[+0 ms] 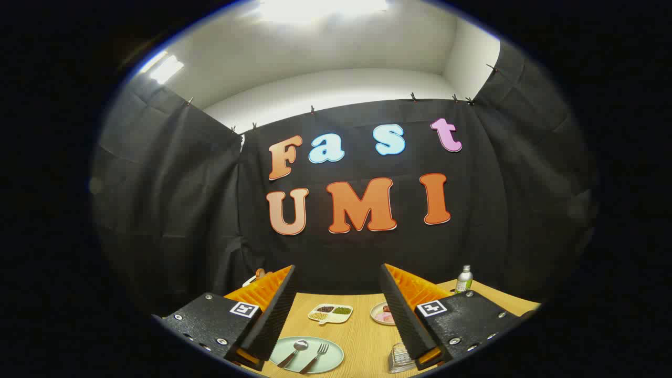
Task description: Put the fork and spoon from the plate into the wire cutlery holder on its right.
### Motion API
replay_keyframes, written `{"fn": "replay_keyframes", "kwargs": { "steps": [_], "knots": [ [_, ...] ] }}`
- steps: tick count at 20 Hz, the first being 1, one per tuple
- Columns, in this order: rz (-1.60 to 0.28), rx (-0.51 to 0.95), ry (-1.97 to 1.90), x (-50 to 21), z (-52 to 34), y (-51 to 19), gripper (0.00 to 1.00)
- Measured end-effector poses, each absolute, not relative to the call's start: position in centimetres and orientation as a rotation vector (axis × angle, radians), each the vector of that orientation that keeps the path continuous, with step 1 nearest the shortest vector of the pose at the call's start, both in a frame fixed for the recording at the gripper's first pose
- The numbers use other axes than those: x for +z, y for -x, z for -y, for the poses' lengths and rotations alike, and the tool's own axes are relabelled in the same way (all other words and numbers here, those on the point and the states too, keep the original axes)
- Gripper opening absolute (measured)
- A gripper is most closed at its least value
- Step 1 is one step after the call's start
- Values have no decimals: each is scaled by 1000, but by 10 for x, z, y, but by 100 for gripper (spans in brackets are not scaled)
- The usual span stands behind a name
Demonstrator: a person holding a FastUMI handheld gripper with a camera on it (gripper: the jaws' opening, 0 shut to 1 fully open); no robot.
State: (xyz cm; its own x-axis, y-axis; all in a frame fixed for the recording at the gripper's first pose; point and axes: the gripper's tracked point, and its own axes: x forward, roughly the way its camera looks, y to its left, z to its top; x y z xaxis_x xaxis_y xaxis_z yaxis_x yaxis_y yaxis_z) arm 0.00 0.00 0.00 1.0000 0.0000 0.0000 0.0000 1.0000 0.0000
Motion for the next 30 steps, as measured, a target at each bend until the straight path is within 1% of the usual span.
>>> {"fn": "replay_keyframes", "kwargs": {
  "steps": [13, 21, 25, 30],
  "knots": [
    [-7, -9, 47, 16, -4, -4, 93],
    [-48, -4, 38, -1, -6, -5, 93],
    [-123, 33, 58, -28, -12, -11, 93],
    [-323, 84, 8, -87, -24, -16, 93]
  ]
}}
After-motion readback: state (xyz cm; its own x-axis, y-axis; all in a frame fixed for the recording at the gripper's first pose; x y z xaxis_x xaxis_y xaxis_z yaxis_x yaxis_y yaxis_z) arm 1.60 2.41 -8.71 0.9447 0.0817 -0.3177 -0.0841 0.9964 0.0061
